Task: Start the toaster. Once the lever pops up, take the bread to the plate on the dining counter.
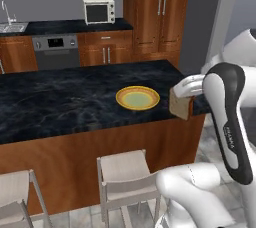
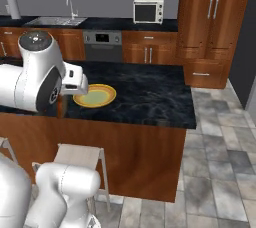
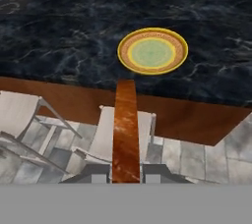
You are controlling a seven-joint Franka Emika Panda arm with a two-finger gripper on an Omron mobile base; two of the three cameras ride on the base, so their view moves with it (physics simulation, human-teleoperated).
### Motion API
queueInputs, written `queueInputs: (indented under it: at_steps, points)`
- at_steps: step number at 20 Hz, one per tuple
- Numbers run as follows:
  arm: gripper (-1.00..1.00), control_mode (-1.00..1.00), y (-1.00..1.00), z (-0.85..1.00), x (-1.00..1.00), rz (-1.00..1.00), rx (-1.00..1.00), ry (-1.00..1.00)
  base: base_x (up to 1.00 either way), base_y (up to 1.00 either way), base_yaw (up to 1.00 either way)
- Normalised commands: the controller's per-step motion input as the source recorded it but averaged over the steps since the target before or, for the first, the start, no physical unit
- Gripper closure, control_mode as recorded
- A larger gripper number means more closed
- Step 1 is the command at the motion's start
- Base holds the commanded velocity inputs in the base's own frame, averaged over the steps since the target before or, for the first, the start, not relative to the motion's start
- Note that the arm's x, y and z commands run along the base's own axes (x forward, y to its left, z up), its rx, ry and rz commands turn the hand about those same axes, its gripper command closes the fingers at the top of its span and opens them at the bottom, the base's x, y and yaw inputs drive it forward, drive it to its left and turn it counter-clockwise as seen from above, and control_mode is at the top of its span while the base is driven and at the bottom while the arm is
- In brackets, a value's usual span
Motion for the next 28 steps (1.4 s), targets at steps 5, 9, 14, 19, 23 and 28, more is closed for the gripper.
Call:
queueInputs:
  at_steps: [5,9,14,19,23,28]
  points:
    - [1.00,-1.00,-0.03,0.11,0.59,0.04,0.00,0.00,0.00,0.00,0.00]
    - [1.00,-1.00,-0.04,0.00,0.68,0.04,0.00,0.00,0.00,0.00,0.00]
    - [1.00,-1.00,0.00,-0.11,0.71,0.03,0.00,0.00,0.00,0.00,0.00]
    - [1.00,-1.00,0.00,-0.29,0.72,0.03,0.00,0.00,0.00,0.00,0.00]
    - [1.00,-1.00,0.02,-0.40,0.72,0.01,0.00,0.00,0.00,0.00,0.00]
    - [1.00,-1.00,0.03,-0.34,0.62,0.00,0.00,0.00,0.00,0.00,0.00]
